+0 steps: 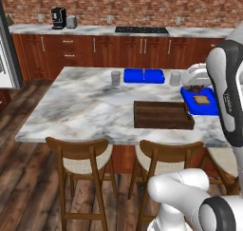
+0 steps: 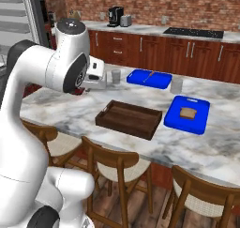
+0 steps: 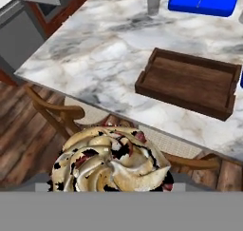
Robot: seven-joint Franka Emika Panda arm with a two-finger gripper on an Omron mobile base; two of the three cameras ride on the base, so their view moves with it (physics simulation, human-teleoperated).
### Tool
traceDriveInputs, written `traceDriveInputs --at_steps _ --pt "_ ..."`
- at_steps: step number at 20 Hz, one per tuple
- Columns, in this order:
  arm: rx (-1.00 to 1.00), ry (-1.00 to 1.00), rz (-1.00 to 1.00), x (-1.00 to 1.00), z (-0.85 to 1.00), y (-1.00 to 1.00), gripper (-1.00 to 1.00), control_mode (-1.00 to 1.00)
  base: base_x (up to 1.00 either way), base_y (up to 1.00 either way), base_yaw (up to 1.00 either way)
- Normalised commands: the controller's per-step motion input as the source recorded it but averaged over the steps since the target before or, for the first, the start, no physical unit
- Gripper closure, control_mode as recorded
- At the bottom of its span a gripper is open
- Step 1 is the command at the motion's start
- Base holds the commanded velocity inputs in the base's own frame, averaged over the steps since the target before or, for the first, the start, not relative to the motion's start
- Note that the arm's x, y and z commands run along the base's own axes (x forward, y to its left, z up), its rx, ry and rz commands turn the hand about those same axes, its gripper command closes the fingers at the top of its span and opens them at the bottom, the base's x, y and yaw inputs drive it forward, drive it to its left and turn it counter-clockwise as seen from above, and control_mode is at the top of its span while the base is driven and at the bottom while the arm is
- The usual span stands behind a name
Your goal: Take the cupcake and donut from the fridge and place them on the empty tray on the dining counter.
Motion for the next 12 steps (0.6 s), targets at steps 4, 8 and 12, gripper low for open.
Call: traceDriveInputs --at_steps 4,8,12 --pt "-0.09 -0.04 0.03 0.31 -0.45 -0.08 1.00 -1.00 0.00 0.00 0.00" --pt "-0.12 0.00 0.01 0.36 -0.63 -0.09 1.00 -1.00 0.00 0.00 0.00" --pt "-0.10 0.00 0.00 0.48 -0.65 -0.15 1.00 -1.00 0.00 0.00 0.00"
